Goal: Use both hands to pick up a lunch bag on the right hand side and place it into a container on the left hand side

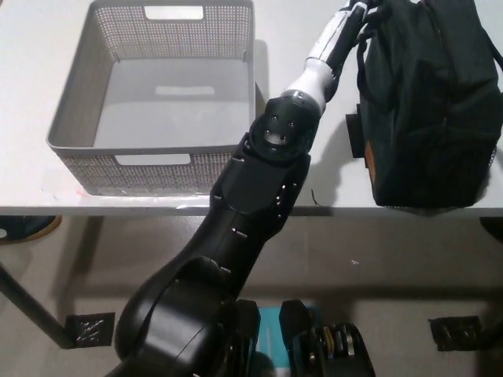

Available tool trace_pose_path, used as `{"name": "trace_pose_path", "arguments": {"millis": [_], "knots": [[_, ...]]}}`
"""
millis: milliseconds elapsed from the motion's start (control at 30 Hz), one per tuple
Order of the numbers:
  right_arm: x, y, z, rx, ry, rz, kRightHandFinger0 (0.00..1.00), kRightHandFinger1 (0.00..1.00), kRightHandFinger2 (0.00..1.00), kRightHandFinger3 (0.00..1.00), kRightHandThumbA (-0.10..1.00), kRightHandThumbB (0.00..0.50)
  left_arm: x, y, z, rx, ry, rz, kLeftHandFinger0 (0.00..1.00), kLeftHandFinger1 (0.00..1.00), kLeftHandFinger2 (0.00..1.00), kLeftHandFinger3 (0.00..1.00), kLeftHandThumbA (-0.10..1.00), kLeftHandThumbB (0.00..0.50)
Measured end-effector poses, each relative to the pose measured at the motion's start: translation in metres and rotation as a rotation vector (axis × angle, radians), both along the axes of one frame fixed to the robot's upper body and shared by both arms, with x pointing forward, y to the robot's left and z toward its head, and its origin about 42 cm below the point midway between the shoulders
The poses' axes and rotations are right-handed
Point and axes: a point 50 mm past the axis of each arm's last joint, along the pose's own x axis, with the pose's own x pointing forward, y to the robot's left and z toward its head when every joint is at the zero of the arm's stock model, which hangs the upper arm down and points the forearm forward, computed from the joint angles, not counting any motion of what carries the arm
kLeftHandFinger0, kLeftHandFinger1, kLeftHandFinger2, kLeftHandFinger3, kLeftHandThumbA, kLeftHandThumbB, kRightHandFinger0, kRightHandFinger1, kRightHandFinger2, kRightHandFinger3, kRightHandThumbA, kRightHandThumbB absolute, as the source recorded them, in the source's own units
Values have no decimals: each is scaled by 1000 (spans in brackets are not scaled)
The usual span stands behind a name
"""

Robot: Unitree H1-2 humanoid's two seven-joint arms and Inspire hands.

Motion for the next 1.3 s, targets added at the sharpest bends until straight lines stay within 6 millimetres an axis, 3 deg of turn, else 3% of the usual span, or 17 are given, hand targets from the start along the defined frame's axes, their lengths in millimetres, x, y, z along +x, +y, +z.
{"name": "trace_pose_path", "arguments": {"millis": [267,400,500,667,833,1133,1200,1300], "knots": [[1,0,-1,16,9,25,1000,1000,1000,1000,1000,244,2,3,-14,14,-15,42,1000,1000,1000,1000,1000,470],[3,-1,-6,30,25,30,1000,1000,1000,1000,1000,253,3,4,-18,26,-5,50,1000,1000,1000,1000,1000,489],[6,-1,-13,39,50,40,1000,1000,1000,1000,1000,263,5,5,-18,33,7,52,1000,1000,1000,1000,1000,500],[17,-4,-35,45,119,56,1000,1000,1000,1000,1000,222,8,4,-22,28,57,41,1000,1000,1000,1000,1000,486],[26,-3,-55,53,171,71,1000,1000,1000,1000,1000,276,10,3,-38,37,149,19,1000,1000,1000,1000,1000,458],[39,3,-69,60,184,88,1000,1000,1000,1000,1000,228,7,1,-59,110,235,-29,1000,1000,1000,1000,1000,426],[39,5,-71,59,178,91,1000,1000,1000,1000,1000,226,6,1,-62,126,244,-35,1000,1000,1000,1000,1000,461],[41,8,-72,59,167,92,1000,1000,1000,1000,1000,239,4,0,-67,173,249,-46,1000,1000,1000,1000,1000,462]]}}
